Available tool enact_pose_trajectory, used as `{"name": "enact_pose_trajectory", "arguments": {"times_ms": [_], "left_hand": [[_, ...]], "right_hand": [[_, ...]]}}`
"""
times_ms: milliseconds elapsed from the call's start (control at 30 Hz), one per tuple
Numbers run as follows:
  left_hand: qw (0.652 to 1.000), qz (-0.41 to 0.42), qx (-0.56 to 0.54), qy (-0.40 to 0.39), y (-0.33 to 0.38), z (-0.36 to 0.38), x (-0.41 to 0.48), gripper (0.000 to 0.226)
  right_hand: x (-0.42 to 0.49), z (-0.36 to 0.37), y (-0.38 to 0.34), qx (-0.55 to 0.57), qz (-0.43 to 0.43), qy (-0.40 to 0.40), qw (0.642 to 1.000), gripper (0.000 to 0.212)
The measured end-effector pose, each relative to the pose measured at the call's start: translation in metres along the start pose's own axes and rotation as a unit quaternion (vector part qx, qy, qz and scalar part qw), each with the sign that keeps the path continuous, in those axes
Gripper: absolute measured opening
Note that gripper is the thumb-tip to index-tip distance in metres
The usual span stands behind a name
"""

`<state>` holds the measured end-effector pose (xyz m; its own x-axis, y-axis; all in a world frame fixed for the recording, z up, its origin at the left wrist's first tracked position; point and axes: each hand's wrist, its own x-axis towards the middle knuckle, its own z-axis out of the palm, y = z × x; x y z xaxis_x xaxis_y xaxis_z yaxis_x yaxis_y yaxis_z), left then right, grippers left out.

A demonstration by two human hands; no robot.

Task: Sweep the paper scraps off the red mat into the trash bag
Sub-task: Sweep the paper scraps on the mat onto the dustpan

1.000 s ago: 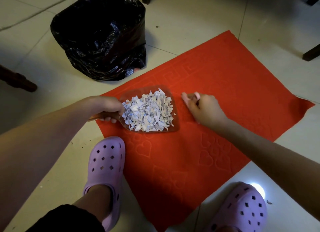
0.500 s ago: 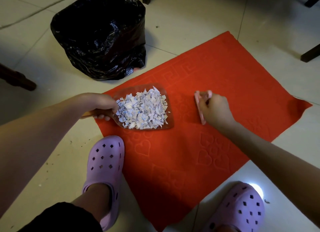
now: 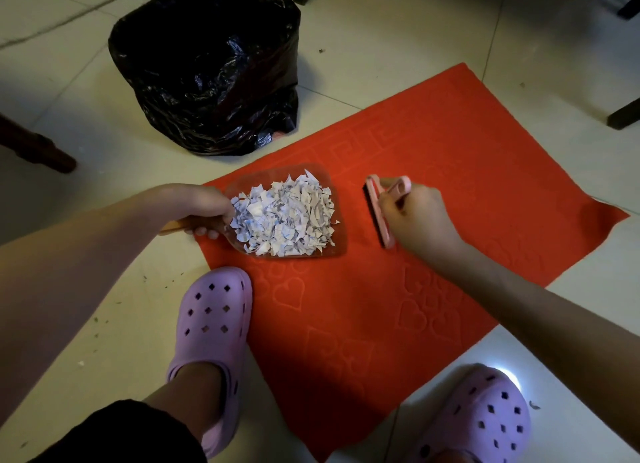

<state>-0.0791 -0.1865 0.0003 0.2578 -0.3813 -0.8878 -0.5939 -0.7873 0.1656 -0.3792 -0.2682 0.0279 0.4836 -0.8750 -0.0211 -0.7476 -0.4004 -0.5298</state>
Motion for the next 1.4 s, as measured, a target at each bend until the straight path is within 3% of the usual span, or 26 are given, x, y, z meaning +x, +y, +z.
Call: {"name": "enact_pose_trajectory", "arguments": {"times_ms": [133,300,433,567,667,867,1000,1200,1300,1400], "left_hand": [[1.0,-0.001,-0.001,0.002,-0.001,0.0,-0.001,0.02],[1.0,-0.006,0.003,0.005,-0.002,-0.001,0.002,0.02],[1.0,-0.003,0.0,-0.004,-0.003,-0.001,0.003,0.02],[1.0,-0.002,0.004,-0.002,0.002,-0.001,0.002,0.019],[1.0,-0.003,0.001,-0.003,0.005,0.001,0.004,0.019],[1.0,0.0,0.005,0.008,0.013,0.003,0.004,0.018],[1.0,-0.001,-0.001,0.007,0.014,0.005,0.002,0.019],[1.0,0.002,-0.006,0.003,0.012,0.004,0.002,0.019],[1.0,0.004,-0.004,0.003,0.012,0.004,0.003,0.02],[1.0,0.003,-0.004,0.002,0.012,0.004,0.005,0.02]], "right_hand": [[0.003,0.014,0.01,-0.038,0.012,-0.023,0.999,0.027],[-0.009,0.027,-0.005,0.009,-0.053,-0.07,0.996,0.027],[-0.005,0.009,0.007,0.014,-0.046,0.027,0.998,0.026],[0.019,-0.005,0.05,-0.069,0.048,0.075,0.994,0.026],[0.024,-0.006,0.055,-0.094,0.07,0.038,0.992,0.025],[0.005,0.02,0.014,-0.05,-0.061,-0.091,0.993,0.028],[0.001,0.009,0.003,0.043,-0.079,-0.038,0.995,0.025],[0.018,-0.001,0.04,-0.061,0.029,0.072,0.995,0.033],[0.021,0.001,0.045,-0.105,0.071,0.023,0.992,0.027],[0.016,0.011,0.03,-0.093,0.022,-0.054,0.994,0.025]]}}
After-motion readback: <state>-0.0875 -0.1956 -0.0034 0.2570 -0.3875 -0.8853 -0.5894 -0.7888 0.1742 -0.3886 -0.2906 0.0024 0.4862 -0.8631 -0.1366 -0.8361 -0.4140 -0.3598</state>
